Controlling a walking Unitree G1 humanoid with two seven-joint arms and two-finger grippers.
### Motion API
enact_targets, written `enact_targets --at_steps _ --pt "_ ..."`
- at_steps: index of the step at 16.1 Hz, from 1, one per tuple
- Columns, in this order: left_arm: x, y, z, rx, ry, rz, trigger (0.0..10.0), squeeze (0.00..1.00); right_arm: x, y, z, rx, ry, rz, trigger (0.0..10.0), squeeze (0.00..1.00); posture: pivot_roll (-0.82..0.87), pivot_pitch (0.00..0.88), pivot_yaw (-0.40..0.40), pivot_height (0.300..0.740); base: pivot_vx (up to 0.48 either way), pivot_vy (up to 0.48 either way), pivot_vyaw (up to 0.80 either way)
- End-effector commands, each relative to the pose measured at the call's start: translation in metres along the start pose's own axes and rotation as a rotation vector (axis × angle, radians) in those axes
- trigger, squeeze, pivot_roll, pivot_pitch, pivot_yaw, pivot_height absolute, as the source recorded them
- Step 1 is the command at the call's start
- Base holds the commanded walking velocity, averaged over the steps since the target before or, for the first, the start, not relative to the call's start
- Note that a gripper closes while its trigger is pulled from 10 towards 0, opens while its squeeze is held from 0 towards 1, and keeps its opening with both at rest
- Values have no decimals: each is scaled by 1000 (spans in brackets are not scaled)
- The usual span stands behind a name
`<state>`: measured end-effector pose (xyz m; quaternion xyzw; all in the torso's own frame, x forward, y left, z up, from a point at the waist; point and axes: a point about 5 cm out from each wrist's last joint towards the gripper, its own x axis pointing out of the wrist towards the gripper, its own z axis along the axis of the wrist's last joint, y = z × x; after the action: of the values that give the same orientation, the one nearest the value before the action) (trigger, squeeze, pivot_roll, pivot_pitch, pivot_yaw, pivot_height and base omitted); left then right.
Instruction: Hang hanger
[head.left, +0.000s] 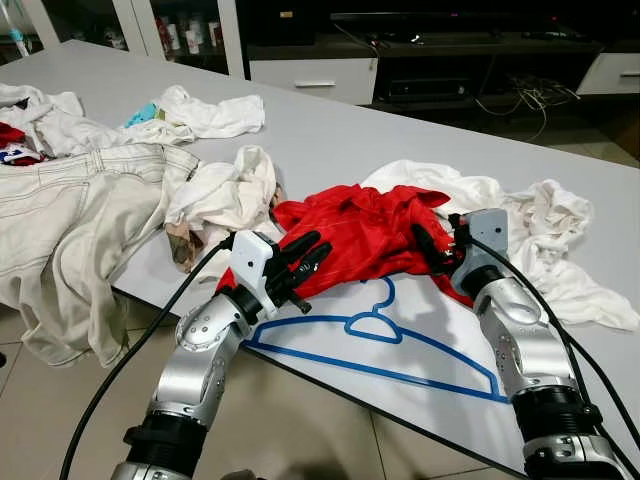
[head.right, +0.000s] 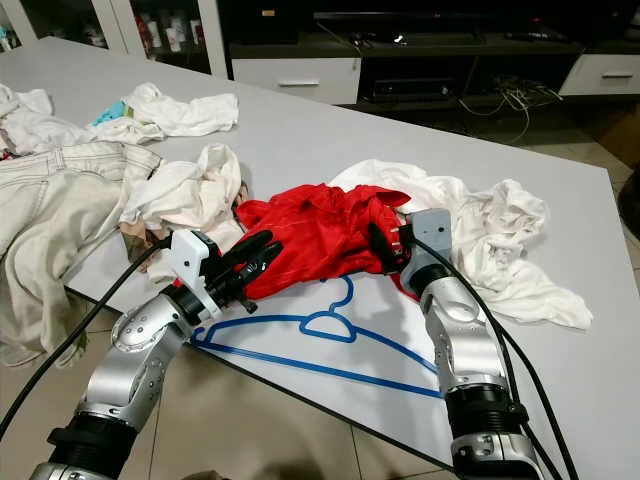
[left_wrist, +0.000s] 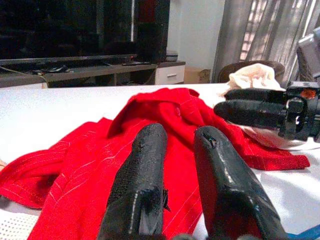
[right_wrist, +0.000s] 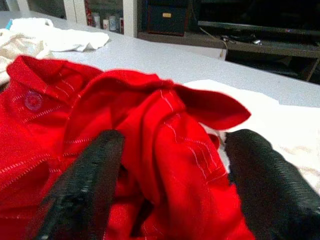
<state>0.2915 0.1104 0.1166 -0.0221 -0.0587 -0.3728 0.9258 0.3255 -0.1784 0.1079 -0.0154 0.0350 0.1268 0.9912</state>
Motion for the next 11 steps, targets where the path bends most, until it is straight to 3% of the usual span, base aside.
enact_targets --at_steps 1,2,3,4,7,11 --pt "3 -1 6 24 -11 -17 10000 0 3 -1 4 -10 -17 9 10000 1000 -29 0 10 740 0 0 0" --pt "3 -2 5 23 -11 -18 10000 0 5 -1 3 -14 -15 17 10000 745 -32 0 10 740 0 0 0" --pt "3 -2 5 22 -11 -20 10000 0 5 -1 3 -15 -16 20 10000 745 -32 0 10 740 0 0 0" --pt "5 -4 5 20 -14 -27 10000 0 9 1 3 -14 -12 43 10000 0 -36 0 6 740 0 0 0" --pt "10 -3 6 22 -24 -23 10000 0 14 -1 -8 -32 57 55 10000 0 -30 0 -10 740 0 0 0" --pt "8 -5 7 44 -32 -17 10000 0 15 -3 -28 22 185 43 10000 0 4 0 -30 740 0 0 0"
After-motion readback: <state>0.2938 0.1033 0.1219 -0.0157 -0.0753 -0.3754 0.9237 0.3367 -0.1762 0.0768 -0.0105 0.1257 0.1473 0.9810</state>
